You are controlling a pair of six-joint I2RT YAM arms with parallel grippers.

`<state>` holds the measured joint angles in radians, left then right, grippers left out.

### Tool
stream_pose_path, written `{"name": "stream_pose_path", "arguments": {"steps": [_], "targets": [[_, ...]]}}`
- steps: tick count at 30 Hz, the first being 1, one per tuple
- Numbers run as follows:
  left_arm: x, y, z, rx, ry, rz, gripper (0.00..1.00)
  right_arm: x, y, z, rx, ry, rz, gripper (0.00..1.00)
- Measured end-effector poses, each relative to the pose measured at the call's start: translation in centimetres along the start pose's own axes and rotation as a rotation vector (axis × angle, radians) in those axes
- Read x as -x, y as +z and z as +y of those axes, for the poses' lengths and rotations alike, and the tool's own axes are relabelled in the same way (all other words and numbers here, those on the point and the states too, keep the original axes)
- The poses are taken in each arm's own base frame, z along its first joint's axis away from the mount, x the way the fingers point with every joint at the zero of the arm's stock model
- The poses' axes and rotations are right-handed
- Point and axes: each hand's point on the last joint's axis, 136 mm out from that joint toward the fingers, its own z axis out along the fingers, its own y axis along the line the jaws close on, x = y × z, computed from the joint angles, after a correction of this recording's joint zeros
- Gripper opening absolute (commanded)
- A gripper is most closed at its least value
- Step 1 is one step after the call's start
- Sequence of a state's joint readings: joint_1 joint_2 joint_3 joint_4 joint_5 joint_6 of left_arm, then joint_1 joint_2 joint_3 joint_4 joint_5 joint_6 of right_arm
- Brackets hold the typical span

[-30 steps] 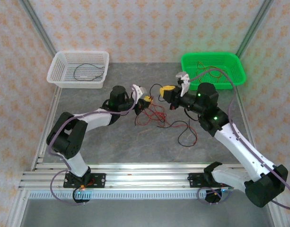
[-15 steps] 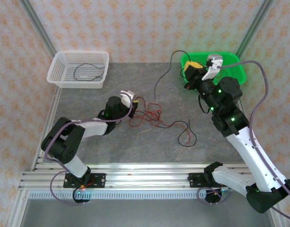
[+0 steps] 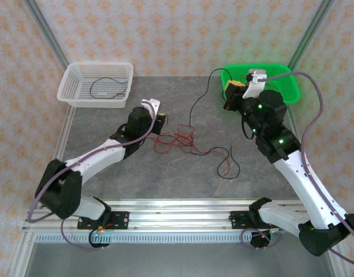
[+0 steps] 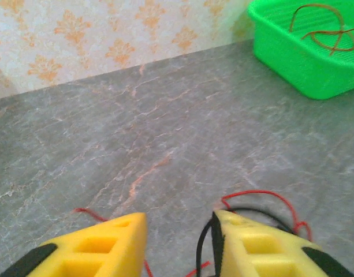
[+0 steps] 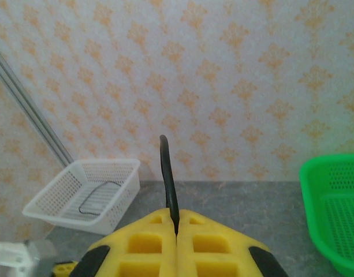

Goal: Untangle the cables

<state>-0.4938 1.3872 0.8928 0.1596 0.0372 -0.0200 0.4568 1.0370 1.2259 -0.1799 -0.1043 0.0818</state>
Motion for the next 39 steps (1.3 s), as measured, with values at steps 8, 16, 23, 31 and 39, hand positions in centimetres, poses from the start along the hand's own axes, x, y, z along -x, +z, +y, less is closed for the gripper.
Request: {"name": "stream_pose_path", "arguments": {"steps": [8,16,23,31,39], "targets": [[5.1,-7.1,-3.3,-0.207,-0.087,-0.062,0.62,-5.6,2.4,0.3,0.049,-0.023,0.184,0.0],[6.2,-11.0,-7.3,-0.443,-0.042,-0.084,0.64,-10.8,3.6,2.9,0.244,-0.077,0.374,0.0],[7.3,-11.1,-9.7,-0.568,0.142,-0.103,0.65,-14.2,2.8,5.2,0.442,-0.179,0.511,0.0],[8.5,-9.5,-11.4,-0.642,0.285,-0.107,0.69,-11.5,1.3,8.5,0.648,-0.27,0.468,0.0],[8.3,-8.2,-10.8,-0.584,0.353,-0.106,0.41,-12.0,0.4,9.2,0.717,-0.284,0.501,0.0]]}}
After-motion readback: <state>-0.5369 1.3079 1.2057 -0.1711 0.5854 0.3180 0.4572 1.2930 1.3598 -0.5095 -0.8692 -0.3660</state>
